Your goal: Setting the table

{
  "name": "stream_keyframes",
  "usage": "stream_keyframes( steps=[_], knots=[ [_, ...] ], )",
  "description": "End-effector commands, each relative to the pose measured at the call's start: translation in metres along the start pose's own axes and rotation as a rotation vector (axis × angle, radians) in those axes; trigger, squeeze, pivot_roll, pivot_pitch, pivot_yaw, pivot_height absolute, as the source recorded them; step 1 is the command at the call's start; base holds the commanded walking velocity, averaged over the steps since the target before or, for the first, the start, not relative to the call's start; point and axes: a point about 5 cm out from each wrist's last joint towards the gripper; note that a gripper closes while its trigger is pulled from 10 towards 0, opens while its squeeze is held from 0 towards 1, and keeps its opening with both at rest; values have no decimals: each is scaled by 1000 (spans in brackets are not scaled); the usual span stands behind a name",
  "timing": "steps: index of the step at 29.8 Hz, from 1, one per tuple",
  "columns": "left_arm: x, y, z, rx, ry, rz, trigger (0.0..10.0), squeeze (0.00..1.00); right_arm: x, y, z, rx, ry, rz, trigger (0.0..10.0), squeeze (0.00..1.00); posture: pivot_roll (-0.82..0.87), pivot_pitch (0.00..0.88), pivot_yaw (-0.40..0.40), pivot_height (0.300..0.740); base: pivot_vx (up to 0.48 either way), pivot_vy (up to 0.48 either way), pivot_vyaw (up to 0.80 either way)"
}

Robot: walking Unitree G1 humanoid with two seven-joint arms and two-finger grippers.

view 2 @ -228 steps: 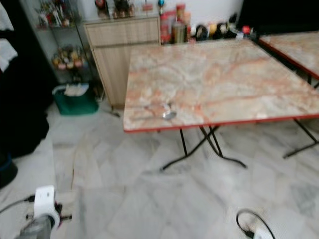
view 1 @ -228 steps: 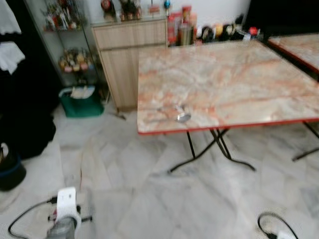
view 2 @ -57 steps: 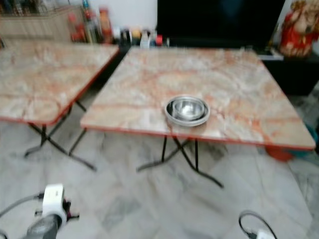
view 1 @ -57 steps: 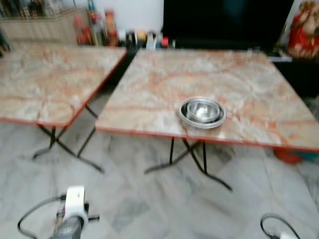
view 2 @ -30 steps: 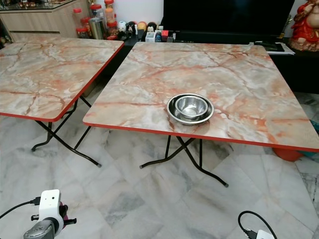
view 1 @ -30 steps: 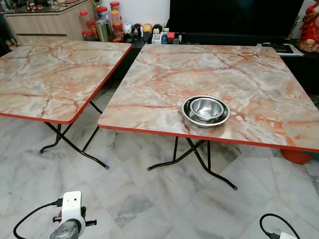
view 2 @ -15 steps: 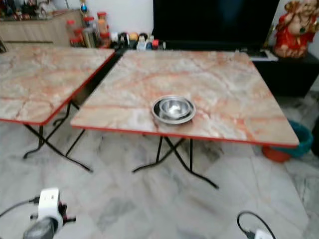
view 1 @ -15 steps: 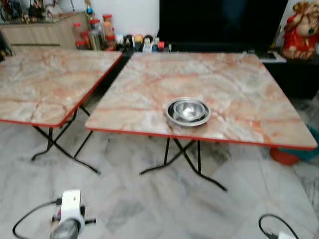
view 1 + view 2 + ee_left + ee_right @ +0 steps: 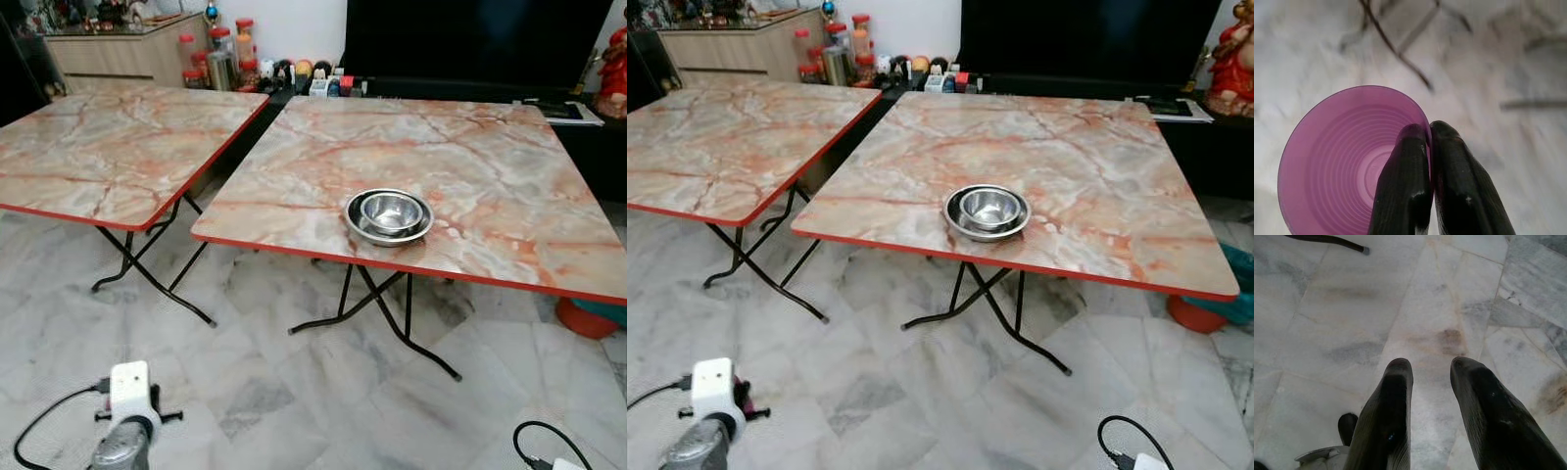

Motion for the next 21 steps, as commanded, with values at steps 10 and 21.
stream_keyframes(
  steps=[10,21],
  knots=[
    [-45,-2,142,-605,-52,-183,10000,0,0,0,0,2,4,1,10000,0,14,69,22,740,0,0,0],
    [-116,32,199,-696,115,-472,10000,0,0,0,0,-4,-5,-1,10000,0,7,59,26,740,25,0,0]
  ],
)
Point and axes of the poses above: a point about 5 cm out from each wrist's last joint towards the gripper, its own y axis pointing back from the gripper into the wrist, its own z axis along the axis of the wrist's last joint, x = y × z, and after that the axes turned 5 degrees about -y, right-handed
